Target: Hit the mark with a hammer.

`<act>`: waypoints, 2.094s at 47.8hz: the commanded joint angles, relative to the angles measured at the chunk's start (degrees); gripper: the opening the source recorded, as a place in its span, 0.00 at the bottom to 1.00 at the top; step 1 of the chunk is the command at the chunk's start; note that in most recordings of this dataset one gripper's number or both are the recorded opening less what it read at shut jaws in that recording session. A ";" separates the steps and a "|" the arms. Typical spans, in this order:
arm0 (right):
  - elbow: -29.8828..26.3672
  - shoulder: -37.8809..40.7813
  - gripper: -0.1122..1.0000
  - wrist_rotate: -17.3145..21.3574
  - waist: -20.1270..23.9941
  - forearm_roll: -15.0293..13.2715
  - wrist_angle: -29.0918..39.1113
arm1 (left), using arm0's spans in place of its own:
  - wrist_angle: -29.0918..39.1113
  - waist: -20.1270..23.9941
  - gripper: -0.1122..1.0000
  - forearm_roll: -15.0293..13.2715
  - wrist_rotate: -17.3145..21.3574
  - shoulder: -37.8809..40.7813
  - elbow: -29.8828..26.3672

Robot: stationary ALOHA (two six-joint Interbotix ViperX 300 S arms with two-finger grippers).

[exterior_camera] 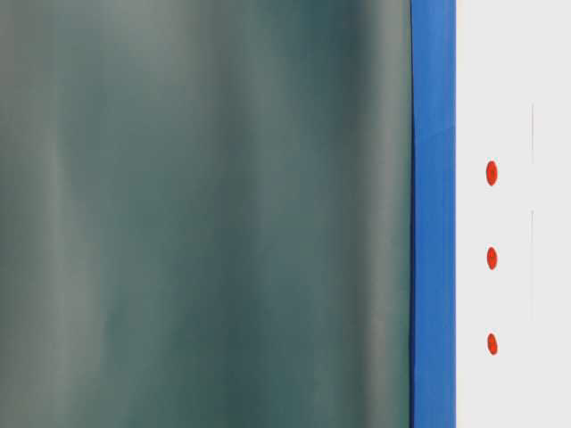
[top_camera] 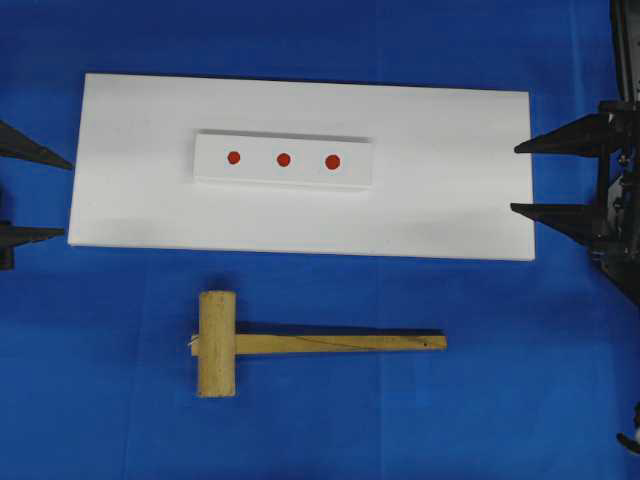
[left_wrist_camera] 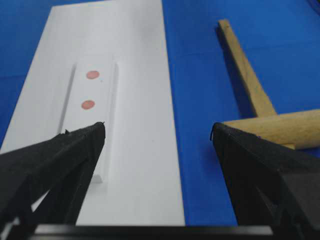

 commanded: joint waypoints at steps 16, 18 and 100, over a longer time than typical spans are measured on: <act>-0.70 0.35 0.73 0.00 -0.09 -0.18 0.18 | -0.09 -0.35 0.87 -0.09 -0.09 0.35 -0.62; -0.70 0.35 0.73 0.00 -0.09 -0.09 0.18 | -0.09 -0.44 0.87 -0.09 -0.18 0.26 -0.62; -0.70 0.35 0.73 0.00 -0.09 -0.09 0.00 | 0.53 -1.32 0.84 -0.18 -0.09 0.26 0.09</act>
